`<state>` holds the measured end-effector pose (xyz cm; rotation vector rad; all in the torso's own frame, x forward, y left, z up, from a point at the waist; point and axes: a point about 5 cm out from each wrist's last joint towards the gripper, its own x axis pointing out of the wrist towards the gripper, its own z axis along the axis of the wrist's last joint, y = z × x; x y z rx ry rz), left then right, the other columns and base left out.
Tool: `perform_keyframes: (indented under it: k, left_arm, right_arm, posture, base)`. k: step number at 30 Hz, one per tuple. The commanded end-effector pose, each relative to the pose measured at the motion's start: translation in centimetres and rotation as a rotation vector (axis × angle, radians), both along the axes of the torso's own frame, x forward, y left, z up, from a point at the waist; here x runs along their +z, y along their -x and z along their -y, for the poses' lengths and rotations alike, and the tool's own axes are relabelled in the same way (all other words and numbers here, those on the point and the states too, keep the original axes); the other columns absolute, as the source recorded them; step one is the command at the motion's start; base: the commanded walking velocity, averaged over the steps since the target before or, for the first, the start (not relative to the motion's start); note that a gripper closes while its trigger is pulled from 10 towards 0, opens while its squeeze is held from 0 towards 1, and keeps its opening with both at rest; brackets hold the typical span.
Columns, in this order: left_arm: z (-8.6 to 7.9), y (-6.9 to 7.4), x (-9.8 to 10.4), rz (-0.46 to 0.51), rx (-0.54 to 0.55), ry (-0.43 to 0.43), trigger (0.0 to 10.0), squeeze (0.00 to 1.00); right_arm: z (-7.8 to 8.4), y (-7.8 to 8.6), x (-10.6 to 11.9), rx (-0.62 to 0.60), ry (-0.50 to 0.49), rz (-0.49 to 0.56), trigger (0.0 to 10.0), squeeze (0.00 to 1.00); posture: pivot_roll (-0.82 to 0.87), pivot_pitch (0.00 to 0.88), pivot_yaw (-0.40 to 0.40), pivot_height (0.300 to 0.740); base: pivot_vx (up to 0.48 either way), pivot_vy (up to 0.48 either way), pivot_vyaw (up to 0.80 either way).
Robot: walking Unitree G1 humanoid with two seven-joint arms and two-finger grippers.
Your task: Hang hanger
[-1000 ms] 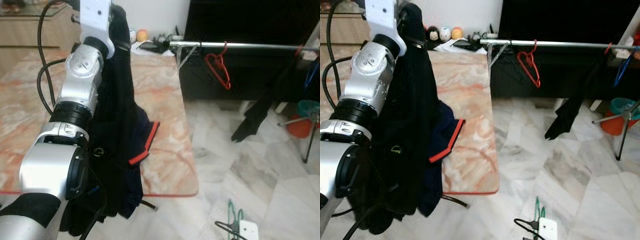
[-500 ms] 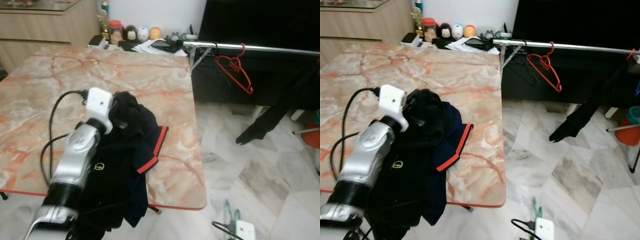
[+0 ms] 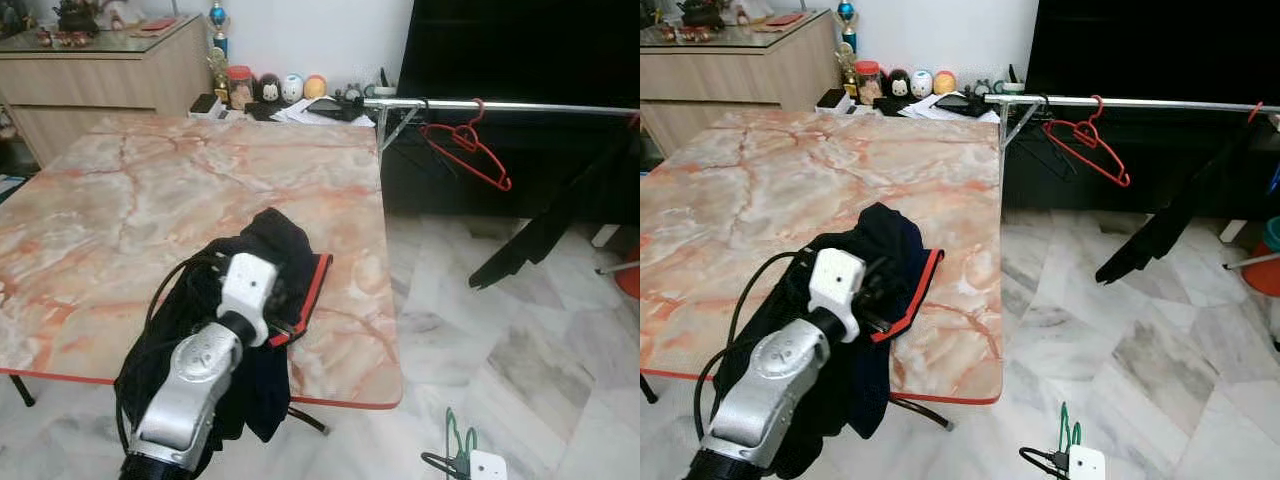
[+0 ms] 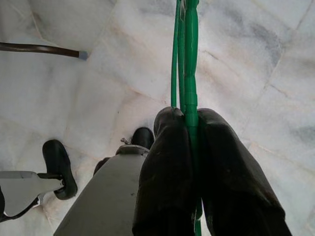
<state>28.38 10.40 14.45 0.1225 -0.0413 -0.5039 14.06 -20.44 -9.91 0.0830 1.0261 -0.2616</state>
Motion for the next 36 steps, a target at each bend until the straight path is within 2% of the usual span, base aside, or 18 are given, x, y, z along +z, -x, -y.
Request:
perform_keyframes:
  k: [1,13,19,25,32,36]
  left_arm:
    - [-0.2,0.2,0.0,-0.005,0.017,-0.041,10.0,1.0]
    - [-1.9,0.5,-0.6,-0.014,0.096,-0.146,10.0,1.0]
    - [-2.4,0.9,-0.2,0.003,0.116,-0.156,10.0,1.0]
    - [-2.5,1.7,-0.2,-0.019,0.054,-0.179,10.0,1.0]
    - [-3.4,2.3,0.1,-0.029,0.001,-0.23,10.0,1.0]
    - [-4.7,2.8,0.6,-0.05,-0.071,-0.326,10.0,1.0]
  right_arm:
    - [0.1,-0.2,0.1,0.006,0.007,0.006,10.0,0.0]
    - [0.1,-0.2,0.1,0.007,0.009,0.004,10.0,0.0]
    - [0.2,-0.2,0.1,0.007,0.013,0.004,10.0,0.0]
    - [0.3,-0.2,0.1,0.014,0.016,0.003,10.0,0.0]
    - [0.4,-0.3,0.2,0.017,0.018,0.004,10.0,0.0]
    - [0.4,-0.3,0.2,0.028,0.021,0.003,10.0,0.0]
  posture:
    - [0.15,0.0,-0.025,0.74]
    - [0.15,0.0,-0.025,0.74]
    - [0.16,0.0,-0.028,0.74]
    - [0.16,0.0,-0.033,0.74]
    - [0.16,0.0,-0.034,0.74]
    - [0.17,0.0,-0.037,0.74]
  base:
    - [0.0,0.0,0.0]
    - [0.0,0.0,0.0]
    - [0.0,0.0,0.0]
    - [0.0,0.0,0.0]
    - [0.0,0.0,0.0]
    - [0.0,0.0,0.0]
